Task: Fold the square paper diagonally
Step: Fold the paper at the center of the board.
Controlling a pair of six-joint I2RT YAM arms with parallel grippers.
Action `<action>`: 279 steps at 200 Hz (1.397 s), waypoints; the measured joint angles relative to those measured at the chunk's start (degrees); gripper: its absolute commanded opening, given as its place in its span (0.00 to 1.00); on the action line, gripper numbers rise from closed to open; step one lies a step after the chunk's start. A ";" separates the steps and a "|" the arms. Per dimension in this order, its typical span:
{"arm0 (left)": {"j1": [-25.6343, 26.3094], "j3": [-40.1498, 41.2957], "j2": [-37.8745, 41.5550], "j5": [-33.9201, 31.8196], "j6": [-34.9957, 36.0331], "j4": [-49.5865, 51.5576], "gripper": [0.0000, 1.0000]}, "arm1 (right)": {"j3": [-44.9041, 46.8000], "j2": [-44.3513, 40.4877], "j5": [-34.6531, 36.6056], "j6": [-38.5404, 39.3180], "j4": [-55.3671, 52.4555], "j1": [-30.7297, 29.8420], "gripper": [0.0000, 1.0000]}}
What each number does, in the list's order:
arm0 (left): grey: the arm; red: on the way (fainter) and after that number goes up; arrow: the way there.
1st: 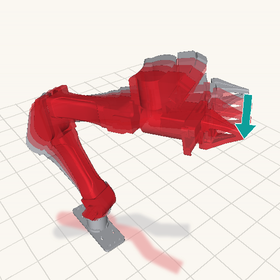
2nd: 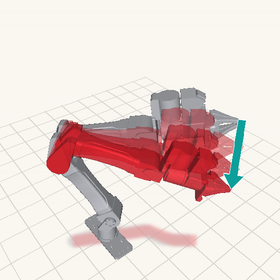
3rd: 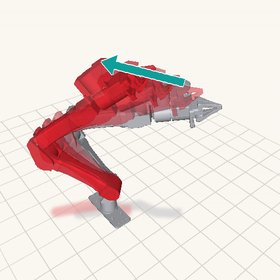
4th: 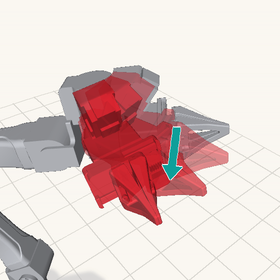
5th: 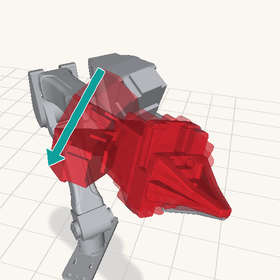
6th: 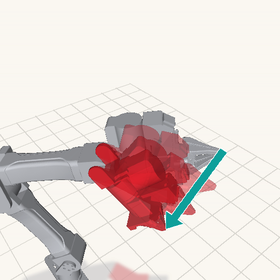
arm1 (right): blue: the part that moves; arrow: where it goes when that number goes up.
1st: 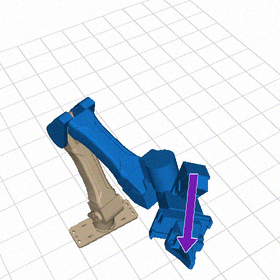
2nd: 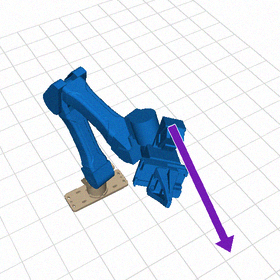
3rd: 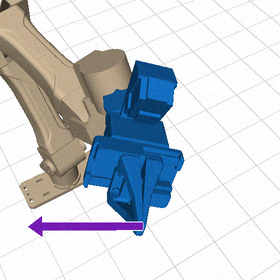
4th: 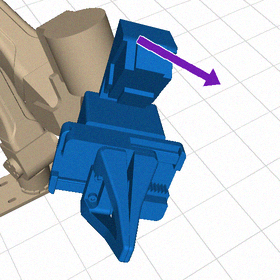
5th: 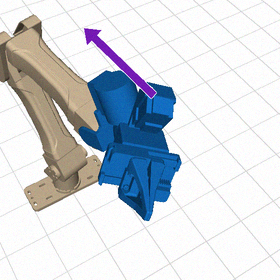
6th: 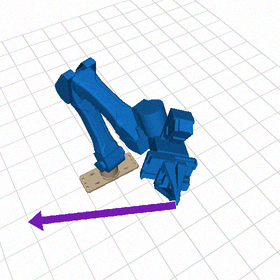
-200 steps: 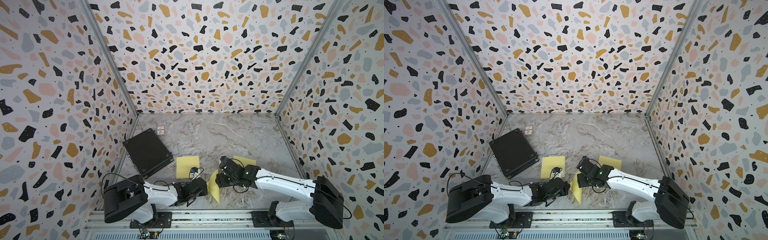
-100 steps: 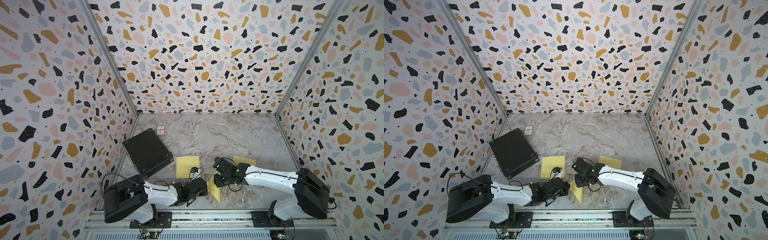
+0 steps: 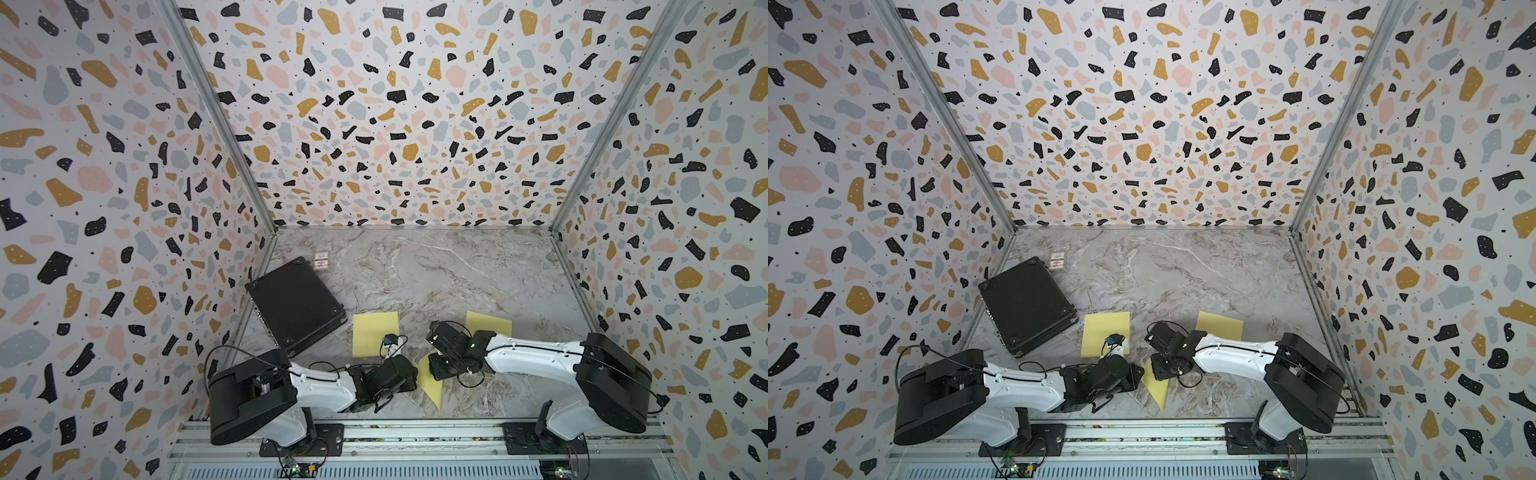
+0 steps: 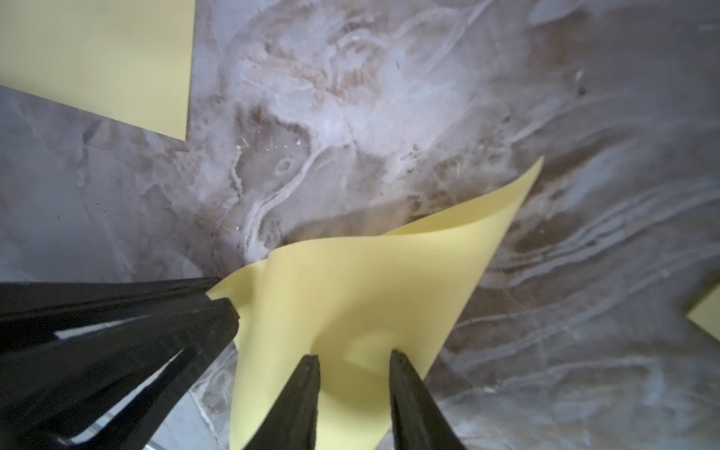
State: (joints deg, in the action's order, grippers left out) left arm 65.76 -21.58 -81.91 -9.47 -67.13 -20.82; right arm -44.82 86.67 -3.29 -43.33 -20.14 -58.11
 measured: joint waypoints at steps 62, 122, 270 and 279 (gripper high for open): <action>0.00 0.24 0.28 -0.02 -0.04 -0.35 0.24 | 0.24 -0.04 0.07 -0.63 0.02 0.00 0.36; 0.00 0.66 0.52 -0.04 -0.11 -0.26 0.15 | 1.60 -1.95 0.02 -1.62 0.24 0.00 0.40; 0.00 0.98 0.59 -0.68 -1.07 0.24 0.00 | 2.64 -14.78 3.30 -5.92 -1.97 0.00 0.79; 0.00 0.98 0.59 -0.68 -1.05 0.24 0.00 | 3.26 -16.09 3.58 -7.04 -1.97 0.00 0.80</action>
State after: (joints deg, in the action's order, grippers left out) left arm 65.76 -20.60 -81.32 -10.15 -68.18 -20.58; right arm -41.56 70.59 0.30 -50.37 -22.11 -58.11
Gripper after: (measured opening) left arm 0.049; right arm 0.786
